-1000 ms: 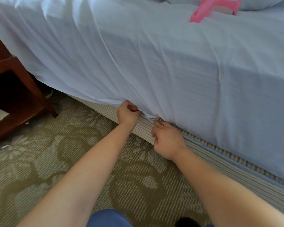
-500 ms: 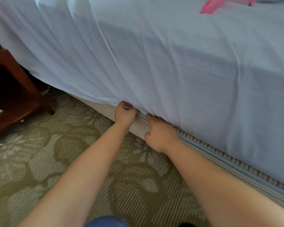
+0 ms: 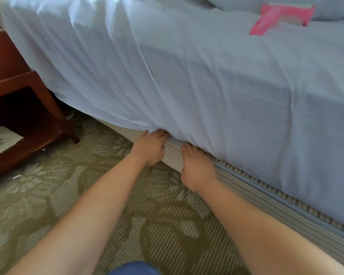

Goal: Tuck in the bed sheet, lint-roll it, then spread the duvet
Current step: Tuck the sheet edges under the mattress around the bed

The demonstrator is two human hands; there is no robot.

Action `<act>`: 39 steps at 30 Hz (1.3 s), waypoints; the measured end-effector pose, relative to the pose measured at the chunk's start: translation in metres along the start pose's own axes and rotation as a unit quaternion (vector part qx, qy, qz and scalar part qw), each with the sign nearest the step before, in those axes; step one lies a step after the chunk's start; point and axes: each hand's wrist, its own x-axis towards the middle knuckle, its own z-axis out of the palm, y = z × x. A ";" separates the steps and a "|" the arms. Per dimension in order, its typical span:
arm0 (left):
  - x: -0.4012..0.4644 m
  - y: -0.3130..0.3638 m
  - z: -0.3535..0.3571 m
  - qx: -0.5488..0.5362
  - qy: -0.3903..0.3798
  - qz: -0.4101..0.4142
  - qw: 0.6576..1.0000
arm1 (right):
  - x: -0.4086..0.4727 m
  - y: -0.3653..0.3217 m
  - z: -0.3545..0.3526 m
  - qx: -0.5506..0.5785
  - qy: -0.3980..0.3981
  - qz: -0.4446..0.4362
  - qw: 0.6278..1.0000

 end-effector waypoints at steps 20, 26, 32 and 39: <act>0.039 -0.023 -0.016 0.107 -0.083 0.015 0.991 | 0.067 -0.018 -0.002 0.058 -0.067 0.107 0.990; 0.017 -0.028 -0.020 0.019 -0.087 0.029 0.996 | 0.055 -0.018 -0.010 0.037 -0.116 0.071 0.990; -0.026 -0.034 -0.042 0.025 -0.112 -0.004 0.993 | 0.027 -0.032 -0.033 0.033 -0.127 0.048 0.990; -0.058 -0.043 -0.068 -0.007 -0.097 -0.019 0.995 | 0.021 -0.058 -0.075 0.011 -0.186 0.026 0.982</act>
